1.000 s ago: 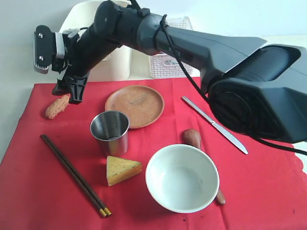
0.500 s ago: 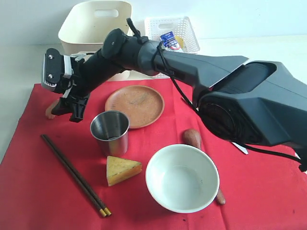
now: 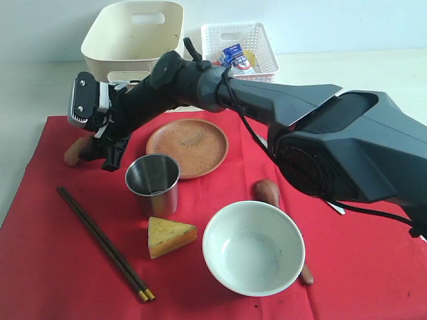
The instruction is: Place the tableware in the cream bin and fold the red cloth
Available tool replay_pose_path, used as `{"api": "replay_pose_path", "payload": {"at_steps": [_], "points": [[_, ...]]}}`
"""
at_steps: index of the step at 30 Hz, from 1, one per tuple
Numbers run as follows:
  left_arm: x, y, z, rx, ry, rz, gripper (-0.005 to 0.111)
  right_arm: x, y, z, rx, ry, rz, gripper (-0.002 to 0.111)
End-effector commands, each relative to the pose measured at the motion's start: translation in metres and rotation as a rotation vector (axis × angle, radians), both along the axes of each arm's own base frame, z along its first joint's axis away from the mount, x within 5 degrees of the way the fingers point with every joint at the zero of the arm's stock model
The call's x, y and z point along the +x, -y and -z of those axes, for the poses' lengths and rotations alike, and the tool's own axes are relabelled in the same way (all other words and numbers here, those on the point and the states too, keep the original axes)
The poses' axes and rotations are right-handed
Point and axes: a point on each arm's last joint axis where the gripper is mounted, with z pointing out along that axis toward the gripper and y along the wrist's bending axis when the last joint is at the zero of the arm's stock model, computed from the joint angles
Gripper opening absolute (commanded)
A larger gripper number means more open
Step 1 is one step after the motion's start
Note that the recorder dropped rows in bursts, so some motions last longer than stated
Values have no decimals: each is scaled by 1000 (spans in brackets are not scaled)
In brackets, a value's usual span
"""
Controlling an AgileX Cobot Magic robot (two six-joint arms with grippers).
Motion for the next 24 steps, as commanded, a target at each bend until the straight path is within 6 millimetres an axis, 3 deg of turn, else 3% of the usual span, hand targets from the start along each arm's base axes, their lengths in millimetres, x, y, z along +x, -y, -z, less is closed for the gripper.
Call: {"api": "replay_pose_path", "payload": {"at_steps": [1,13,20,24], "points": [[0,0,0,-3,2,-3,2,7,1,5,14,33,44,59],[0,0,0,-3,2,-3,2,-1,-4,7,-10,53,9,56],[0,0,0,-3,2,-3,2,0,-3,8,-24,76,6,16],[0,0,0,-3,2,-3,2,-1,-3,3,-27,79,-8,0]]}}
